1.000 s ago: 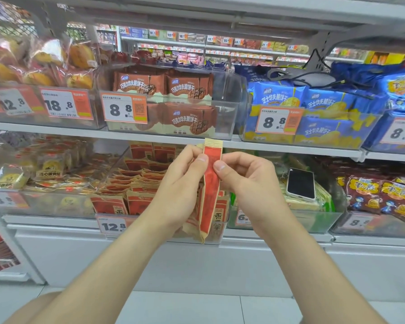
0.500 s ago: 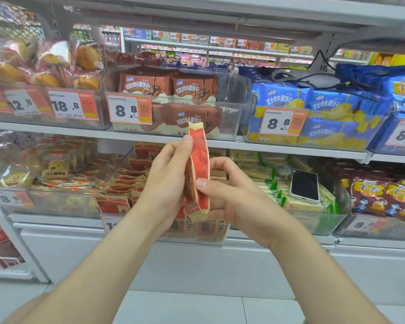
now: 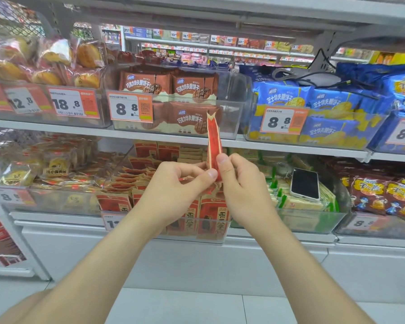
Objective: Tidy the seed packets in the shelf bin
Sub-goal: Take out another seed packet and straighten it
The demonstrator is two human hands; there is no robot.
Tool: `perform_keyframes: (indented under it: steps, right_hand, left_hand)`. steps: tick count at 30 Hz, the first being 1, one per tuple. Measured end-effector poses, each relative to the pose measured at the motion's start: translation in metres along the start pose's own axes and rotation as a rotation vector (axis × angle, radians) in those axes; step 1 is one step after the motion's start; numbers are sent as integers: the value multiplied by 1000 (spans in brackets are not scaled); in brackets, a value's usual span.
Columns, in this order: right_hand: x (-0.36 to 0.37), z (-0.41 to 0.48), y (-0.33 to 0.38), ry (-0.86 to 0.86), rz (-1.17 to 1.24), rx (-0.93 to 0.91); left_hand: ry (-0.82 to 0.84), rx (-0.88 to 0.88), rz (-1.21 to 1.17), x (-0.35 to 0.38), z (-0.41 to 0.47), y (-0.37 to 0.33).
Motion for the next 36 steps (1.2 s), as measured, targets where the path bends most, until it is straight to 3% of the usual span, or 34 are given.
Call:
perform_keyframes:
  steps: [8,15,19,25,29,33,36]
  right_hand:
    - [8,6,-12,24,15,40]
    - [11,6,-19,72,251,140]
    - [9,0,-13,40,136,113]
    - [-3,-4,-1,-95,-40,36]
    - [-1,-3,1,-66,-68,-23]
    - [-3,2,1,13,105,7]
    - [-1,3,-14,70,370,196]
  left_hand:
    - [38,-41,24,-5,0,9]
    - [1,-108,-147,-11,1,15]
    - [28,-172,-318,-4,0,16]
    - [21,-223,-317,0,-3,19]
    - [73,-263,-426,6,-6,19]
    - [96,-225,-480,3,-5,13]
    - [67,-183,-453,-3,-2,12]
Point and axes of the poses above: each hand's wrist, its own z-axis towards the middle knuckle, its own x-axis out of the palm, y = z × x, the point moved 10 cm from there along z, towards the middle knuckle, and after that the axes turned 3 degrees about z, right-handed, at the moved point
